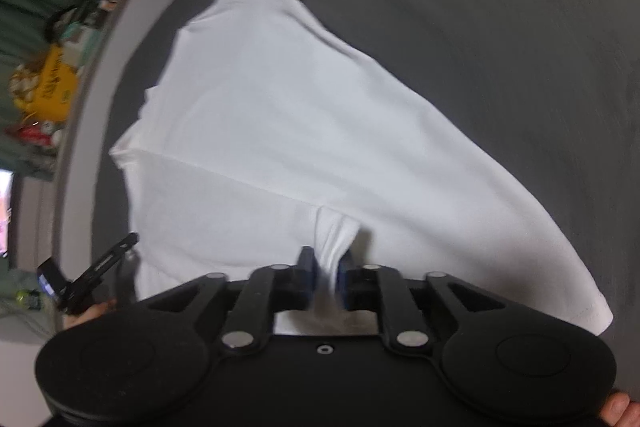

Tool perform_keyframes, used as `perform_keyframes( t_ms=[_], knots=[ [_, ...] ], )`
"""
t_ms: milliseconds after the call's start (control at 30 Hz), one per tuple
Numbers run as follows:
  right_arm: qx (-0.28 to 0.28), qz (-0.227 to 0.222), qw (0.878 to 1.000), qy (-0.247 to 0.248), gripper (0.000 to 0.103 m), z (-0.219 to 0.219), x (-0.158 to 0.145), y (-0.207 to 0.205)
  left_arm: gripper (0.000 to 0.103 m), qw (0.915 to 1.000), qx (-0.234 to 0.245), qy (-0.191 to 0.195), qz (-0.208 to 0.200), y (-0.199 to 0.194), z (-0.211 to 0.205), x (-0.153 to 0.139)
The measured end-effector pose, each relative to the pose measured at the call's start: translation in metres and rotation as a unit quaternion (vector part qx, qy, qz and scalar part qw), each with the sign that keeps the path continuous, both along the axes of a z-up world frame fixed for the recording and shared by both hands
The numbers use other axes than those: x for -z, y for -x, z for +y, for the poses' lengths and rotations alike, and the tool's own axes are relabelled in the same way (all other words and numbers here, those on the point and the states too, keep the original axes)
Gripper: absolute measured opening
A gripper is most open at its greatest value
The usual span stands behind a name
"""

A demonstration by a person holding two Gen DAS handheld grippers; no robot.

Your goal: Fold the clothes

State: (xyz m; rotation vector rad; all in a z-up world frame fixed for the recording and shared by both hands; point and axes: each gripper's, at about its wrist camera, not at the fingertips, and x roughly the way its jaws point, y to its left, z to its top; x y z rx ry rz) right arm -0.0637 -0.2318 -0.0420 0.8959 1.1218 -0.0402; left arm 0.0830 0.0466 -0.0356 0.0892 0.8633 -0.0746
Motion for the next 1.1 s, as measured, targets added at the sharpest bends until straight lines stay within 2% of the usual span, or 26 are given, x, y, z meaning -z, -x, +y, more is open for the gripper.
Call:
perform_keyframes(
  t_ms=[67, 100, 233, 333, 467, 567, 667, 733, 800, 867, 933, 1033, 1100],
  knots=[
    [-0.006, 0.002, 1.000, 0.006, 0.034, 0.000, -0.003, 0.001, 0.103, 0.9999, -0.012, 0.004, -0.006, 0.003, 0.004, -0.003],
    [-0.015, 0.001, 1.000, 0.020, 0.039, 0.000, -0.008, 0.001, 0.103, 0.9997, -0.019, 0.003, -0.015, 0.005, 0.005, -0.006],
    [-0.038, -0.015, 0.996, 0.075, 0.043, -0.003, -0.038, 0.004, 0.103, 0.9954, -0.064, -0.001, -0.071, 0.013, 0.014, -0.022],
    [-0.052, -0.036, 0.993, 0.099, 0.044, -0.007, -0.070, 0.005, 0.103, 0.9875, -0.079, 0.042, -0.130, 0.027, 0.019, -0.042],
    [-0.077, -0.108, 0.984, 0.121, 0.044, 0.005, -0.142, 0.002, 0.103, 0.9685, -0.061, 0.144, -0.194, 0.057, 0.017, -0.074],
    [-0.073, -0.187, 0.972, 0.123, 0.044, 0.022, -0.215, 0.007, 0.103, 0.9580, -0.040, 0.170, -0.228, 0.084, 0.005, -0.117],
    [-0.052, -0.255, 0.957, 0.124, 0.053, 0.045, -0.290, 0.034, 0.103, 0.9429, -0.016, 0.190, -0.273, 0.122, -0.007, -0.175],
    [-0.044, -0.296, 0.945, 0.130, 0.059, 0.055, -0.327, 0.065, 0.103, 0.9328, 0.007, 0.211, -0.292, 0.146, -0.016, -0.209],
    [-0.035, -0.321, 0.935, 0.146, 0.063, 0.064, -0.352, 0.094, 0.103, 0.9227, 0.022, 0.235, -0.304, 0.169, -0.022, -0.240],
    [-0.026, -0.328, 0.931, 0.159, 0.064, 0.070, -0.364, 0.122, 0.103, 0.9165, 0.032, 0.255, -0.307, 0.188, -0.023, -0.263],
    [-0.014, -0.325, 0.932, 0.158, 0.064, 0.075, -0.368, 0.146, 0.103, 0.9117, 0.039, 0.273, -0.304, 0.203, -0.021, -0.280],
    [0.003, -0.327, 0.936, 0.129, 0.064, 0.079, -0.373, 0.172, 0.103, 0.9054, 0.036, 0.311, -0.287, 0.217, -0.014, -0.300],
    [0.002, -0.343, 0.932, 0.120, 0.065, 0.085, -0.380, 0.180, 0.103, 0.9007, 0.028, 0.332, -0.279, 0.230, -0.008, -0.313]
  ],
)
